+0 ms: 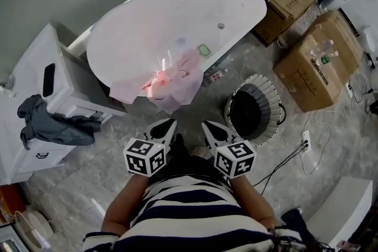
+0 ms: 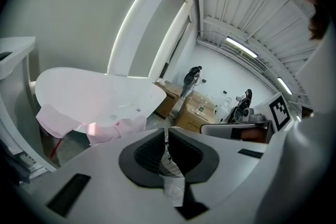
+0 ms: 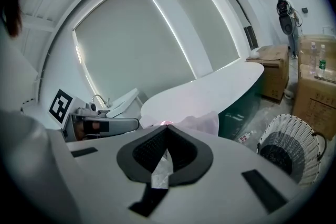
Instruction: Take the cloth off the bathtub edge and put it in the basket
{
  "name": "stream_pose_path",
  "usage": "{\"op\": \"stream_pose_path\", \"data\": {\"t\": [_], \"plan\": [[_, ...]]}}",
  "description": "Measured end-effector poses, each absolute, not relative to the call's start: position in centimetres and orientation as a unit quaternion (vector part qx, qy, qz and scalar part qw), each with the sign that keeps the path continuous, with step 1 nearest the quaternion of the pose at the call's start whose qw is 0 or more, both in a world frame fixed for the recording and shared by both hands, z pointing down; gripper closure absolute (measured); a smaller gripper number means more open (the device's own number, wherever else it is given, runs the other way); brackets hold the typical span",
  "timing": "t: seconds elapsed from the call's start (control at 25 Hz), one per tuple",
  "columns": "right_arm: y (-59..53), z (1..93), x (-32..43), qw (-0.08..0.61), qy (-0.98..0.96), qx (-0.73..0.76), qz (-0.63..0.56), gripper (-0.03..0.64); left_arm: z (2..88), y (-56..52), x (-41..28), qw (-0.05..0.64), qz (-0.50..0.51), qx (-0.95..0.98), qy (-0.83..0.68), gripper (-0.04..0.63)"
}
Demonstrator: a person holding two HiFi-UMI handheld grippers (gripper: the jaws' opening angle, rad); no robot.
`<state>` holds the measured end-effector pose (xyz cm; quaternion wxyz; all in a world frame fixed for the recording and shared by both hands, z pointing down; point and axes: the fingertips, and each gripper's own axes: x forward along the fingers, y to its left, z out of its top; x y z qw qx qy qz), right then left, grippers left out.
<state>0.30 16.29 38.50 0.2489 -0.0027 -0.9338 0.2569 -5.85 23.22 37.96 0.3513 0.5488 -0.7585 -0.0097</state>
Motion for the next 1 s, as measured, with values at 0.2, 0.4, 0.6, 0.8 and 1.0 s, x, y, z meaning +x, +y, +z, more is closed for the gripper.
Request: {"op": "stream_pose_path", "data": {"t": [0.2, 0.4, 0.6, 0.8, 1.0], "plan": [[15.8, 39.8, -1.9, 0.273, -0.928, -0.011, 0.256, 0.591, 39.0, 22.3, -8.1, 0.356, 0.002, 0.551, -0.755, 0.56], [14.2, 40.6, -4.8, 0.289, -0.925, 0.003, 0.248, 0.591, 40.7, 20.7, -11.7, 0.37, 0.005, 0.558, -0.743, 0.559], [12.7, 41.0, -8.4, 0.305, -0.923, 0.01, 0.235, 0.591, 41.6, 18.4, -15.0, 0.36, 0.048, 0.596, -0.717, 0.558], [11.9, 41.6, -12.1, 0.32, -0.919, 0.014, 0.232, 0.591, 42.8, 16.9, -18.0, 0.375, 0.053, 0.613, -0.693, 0.558], [11.4, 42.7, -15.1, 0.336, -0.914, 0.02, 0.224, 0.591, 44.2, 16.4, -20.4, 0.391, 0.059, 0.624, -0.674, 0.558]]}}
